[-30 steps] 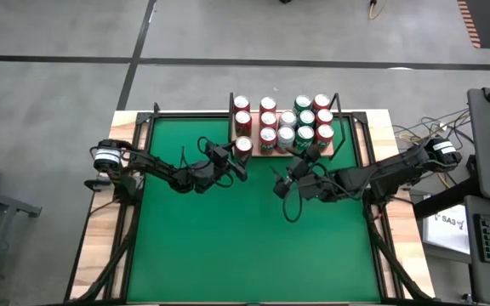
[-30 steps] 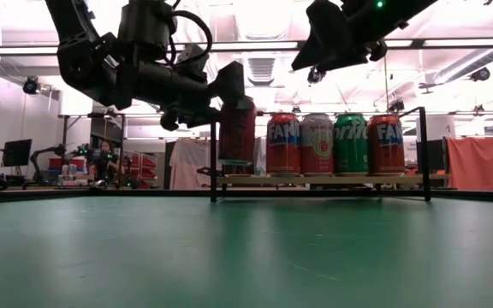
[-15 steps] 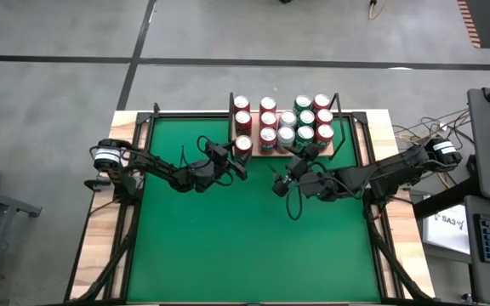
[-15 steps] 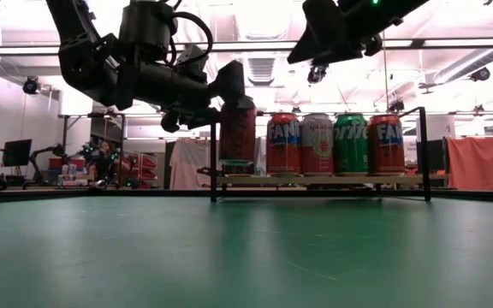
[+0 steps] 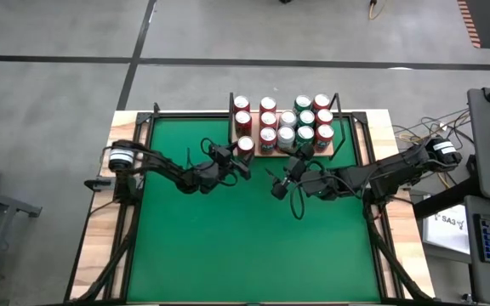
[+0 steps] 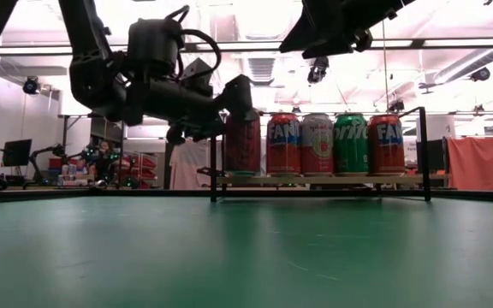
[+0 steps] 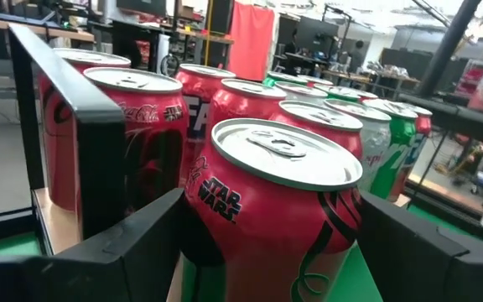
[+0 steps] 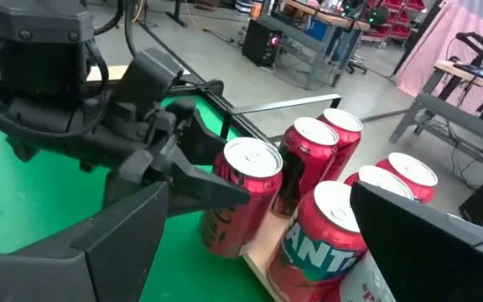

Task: Place canned beverage on shelf
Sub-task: Put the red-black soda can on the shelf aligned with the other red-black soda can

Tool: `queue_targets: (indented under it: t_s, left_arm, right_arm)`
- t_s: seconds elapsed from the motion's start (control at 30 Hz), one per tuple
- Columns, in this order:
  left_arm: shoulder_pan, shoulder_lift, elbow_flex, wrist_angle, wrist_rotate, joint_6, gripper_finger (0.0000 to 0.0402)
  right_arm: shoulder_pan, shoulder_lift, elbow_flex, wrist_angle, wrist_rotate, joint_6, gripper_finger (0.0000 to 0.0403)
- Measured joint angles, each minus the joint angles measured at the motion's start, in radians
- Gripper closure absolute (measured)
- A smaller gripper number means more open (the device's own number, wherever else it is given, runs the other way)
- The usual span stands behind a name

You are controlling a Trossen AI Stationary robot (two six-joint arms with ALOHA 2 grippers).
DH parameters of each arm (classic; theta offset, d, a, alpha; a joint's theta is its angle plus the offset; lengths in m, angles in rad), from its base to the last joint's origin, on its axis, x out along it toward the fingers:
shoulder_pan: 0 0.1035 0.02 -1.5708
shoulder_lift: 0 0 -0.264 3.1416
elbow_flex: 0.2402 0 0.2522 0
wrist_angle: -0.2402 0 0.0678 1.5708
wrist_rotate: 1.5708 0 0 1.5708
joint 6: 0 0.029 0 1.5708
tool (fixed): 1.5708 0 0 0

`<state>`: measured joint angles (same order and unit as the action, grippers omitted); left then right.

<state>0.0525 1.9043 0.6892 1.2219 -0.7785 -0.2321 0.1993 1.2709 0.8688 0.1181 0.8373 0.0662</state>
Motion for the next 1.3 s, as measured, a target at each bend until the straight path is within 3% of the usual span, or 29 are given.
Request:
queue_targets:
  t_s: [0.37, 1.3]
  left_arm:
    - [0.005, 0.025, 0.025, 0.007, -0.051, -0.038, 0.0108]
    - [0.011, 0.029, 0.076, -0.033, -0.129, 0.069, 0.0087]
  right_arm:
    - [0.000, 0.000, 0.000, -0.001, 0.000, -0.008, 0.0039]
    - [0.000, 0.000, 0.000, -0.001, 0.000, -0.007, 0.0039]
